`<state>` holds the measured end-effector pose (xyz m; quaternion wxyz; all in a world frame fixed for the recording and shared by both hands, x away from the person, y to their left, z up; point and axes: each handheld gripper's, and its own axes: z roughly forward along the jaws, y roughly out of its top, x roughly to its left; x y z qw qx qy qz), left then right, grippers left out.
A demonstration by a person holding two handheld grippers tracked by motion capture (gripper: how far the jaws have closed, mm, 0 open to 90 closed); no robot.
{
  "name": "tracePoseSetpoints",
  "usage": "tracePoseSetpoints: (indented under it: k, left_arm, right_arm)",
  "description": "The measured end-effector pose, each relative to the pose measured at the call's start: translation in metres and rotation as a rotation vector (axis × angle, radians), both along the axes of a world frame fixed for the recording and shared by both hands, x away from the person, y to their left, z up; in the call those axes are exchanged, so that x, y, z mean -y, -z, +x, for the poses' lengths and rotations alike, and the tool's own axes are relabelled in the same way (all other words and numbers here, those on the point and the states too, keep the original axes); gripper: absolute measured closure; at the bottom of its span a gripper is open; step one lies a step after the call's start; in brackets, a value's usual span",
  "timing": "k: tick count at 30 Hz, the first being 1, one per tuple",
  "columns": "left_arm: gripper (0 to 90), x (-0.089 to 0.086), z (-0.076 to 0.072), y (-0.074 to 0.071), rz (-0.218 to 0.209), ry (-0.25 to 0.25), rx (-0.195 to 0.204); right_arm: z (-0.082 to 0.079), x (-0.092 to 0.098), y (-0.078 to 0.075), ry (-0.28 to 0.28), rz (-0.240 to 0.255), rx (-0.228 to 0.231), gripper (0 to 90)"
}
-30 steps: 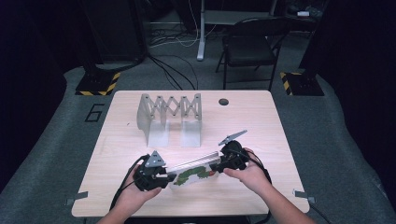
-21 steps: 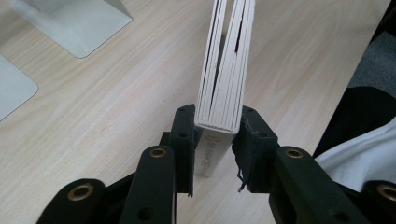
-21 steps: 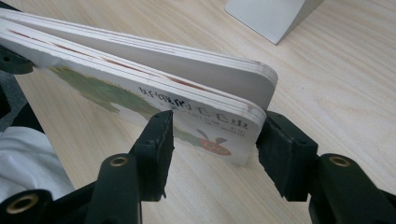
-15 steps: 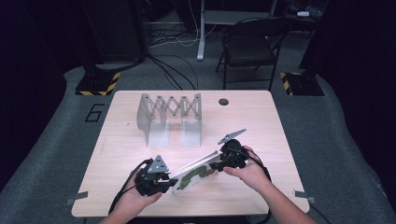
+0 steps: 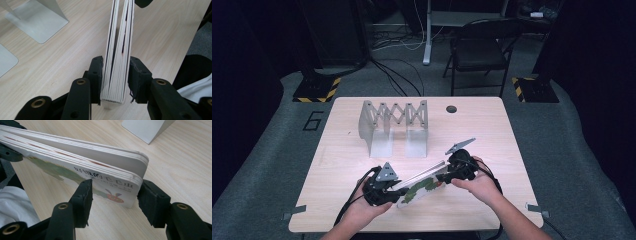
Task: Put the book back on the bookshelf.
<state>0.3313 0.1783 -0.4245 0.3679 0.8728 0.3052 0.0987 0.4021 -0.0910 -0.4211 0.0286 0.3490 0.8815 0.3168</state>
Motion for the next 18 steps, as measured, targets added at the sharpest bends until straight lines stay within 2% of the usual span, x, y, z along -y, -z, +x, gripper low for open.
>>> tracePoseSetpoints:
  k: [8, 14, 18]
  left_arm:
    - [64.1, 0.008, 0.007, 0.001, -0.019, 0.003, -0.019]
    - [63.8, 0.014, 0.009, 0.002, 0.002, -0.003, -0.006]
    - [62.5, 0.017, 0.011, 0.003, -0.003, -0.003, -0.013]
  right_arm:
    - [0.0, 0.0, 0.0, 0.004, 0.011, -0.006, 46.0]
    - [0.0, 0.0, 0.0, 0.007, 0.012, -0.007, 46.0]
    - [0.0, 0.0, 0.0, 0.007, 0.013, -0.007, 45.9]
